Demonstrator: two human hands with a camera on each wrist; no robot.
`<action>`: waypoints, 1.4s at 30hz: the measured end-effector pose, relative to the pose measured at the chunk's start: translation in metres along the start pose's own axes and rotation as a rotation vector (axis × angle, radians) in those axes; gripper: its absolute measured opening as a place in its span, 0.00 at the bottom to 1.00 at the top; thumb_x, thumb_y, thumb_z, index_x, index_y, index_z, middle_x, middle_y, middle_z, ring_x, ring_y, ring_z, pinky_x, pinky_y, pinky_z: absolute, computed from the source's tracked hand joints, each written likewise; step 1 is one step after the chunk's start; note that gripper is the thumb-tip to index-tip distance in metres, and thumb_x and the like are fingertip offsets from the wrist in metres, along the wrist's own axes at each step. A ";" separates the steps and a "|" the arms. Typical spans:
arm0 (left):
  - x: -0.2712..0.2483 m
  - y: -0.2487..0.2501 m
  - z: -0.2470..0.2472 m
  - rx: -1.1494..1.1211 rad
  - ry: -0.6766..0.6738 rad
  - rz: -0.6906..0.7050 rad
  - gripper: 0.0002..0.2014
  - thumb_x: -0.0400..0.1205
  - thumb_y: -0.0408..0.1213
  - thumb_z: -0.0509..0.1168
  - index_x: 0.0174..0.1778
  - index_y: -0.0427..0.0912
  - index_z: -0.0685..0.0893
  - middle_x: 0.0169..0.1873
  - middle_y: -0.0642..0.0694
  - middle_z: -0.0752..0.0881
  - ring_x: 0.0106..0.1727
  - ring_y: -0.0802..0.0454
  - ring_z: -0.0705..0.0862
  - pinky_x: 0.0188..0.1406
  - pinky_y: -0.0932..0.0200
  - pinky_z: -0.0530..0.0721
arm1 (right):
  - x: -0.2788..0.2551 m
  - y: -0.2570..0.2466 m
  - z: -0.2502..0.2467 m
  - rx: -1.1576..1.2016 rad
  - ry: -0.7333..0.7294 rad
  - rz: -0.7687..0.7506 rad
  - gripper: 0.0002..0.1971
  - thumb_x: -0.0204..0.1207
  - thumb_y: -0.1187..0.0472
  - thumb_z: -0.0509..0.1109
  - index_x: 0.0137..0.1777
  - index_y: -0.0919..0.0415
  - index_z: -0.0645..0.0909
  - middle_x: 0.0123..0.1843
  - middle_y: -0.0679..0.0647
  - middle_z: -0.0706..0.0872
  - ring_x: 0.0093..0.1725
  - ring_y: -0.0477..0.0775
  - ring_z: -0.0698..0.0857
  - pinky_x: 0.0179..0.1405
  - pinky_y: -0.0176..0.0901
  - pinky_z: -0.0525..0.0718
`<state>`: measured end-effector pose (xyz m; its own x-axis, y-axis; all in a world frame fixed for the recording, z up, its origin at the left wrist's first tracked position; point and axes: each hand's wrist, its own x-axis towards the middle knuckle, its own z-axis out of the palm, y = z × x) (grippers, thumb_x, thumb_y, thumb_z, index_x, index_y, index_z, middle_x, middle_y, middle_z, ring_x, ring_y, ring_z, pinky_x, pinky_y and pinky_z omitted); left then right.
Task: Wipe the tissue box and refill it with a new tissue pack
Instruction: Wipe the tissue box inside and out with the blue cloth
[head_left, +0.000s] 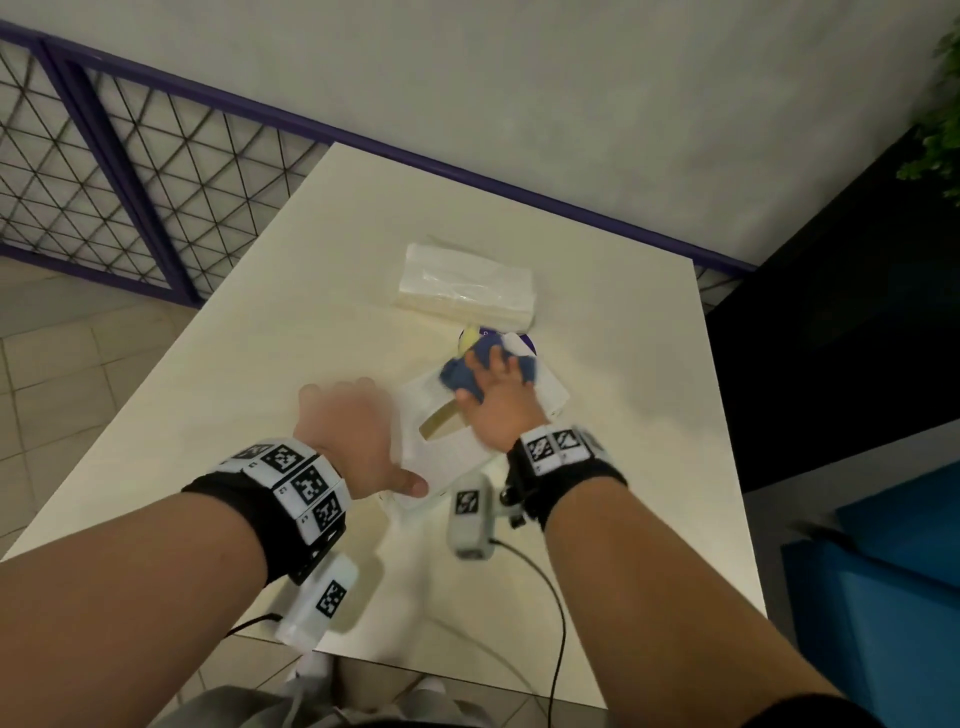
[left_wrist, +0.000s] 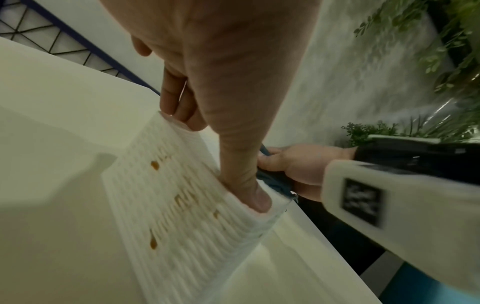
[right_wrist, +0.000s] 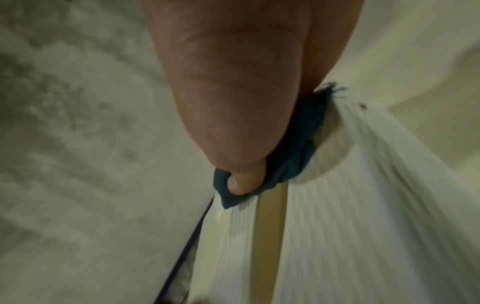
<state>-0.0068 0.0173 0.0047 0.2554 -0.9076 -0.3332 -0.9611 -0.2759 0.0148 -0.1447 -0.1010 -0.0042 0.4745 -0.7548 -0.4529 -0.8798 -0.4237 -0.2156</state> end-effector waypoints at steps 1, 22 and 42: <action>0.001 0.001 0.000 0.010 -0.004 0.000 0.46 0.57 0.81 0.61 0.60 0.48 0.75 0.55 0.50 0.76 0.60 0.47 0.74 0.58 0.45 0.65 | -0.007 -0.014 0.010 -0.033 -0.041 -0.074 0.31 0.86 0.48 0.50 0.85 0.49 0.41 0.86 0.56 0.35 0.85 0.62 0.38 0.84 0.62 0.43; 0.003 0.001 0.005 -0.007 0.001 0.010 0.47 0.56 0.80 0.63 0.61 0.49 0.74 0.52 0.50 0.73 0.59 0.47 0.75 0.55 0.46 0.66 | -0.042 -0.021 0.001 0.145 -0.078 -0.317 0.22 0.80 0.60 0.66 0.74 0.58 0.75 0.70 0.61 0.81 0.69 0.61 0.79 0.67 0.45 0.76; 0.007 -0.011 0.004 0.023 0.001 0.035 0.47 0.59 0.75 0.66 0.69 0.48 0.71 0.61 0.48 0.76 0.63 0.46 0.75 0.58 0.43 0.66 | -0.068 -0.038 0.060 0.083 -0.020 -0.205 0.29 0.87 0.50 0.46 0.85 0.51 0.42 0.87 0.54 0.39 0.86 0.56 0.41 0.82 0.57 0.39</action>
<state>0.0053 0.0153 -0.0020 0.2212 -0.9171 -0.3318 -0.9717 -0.2362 0.0050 -0.1455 -0.0032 -0.0174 0.6436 -0.6466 -0.4095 -0.7649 -0.5237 -0.3751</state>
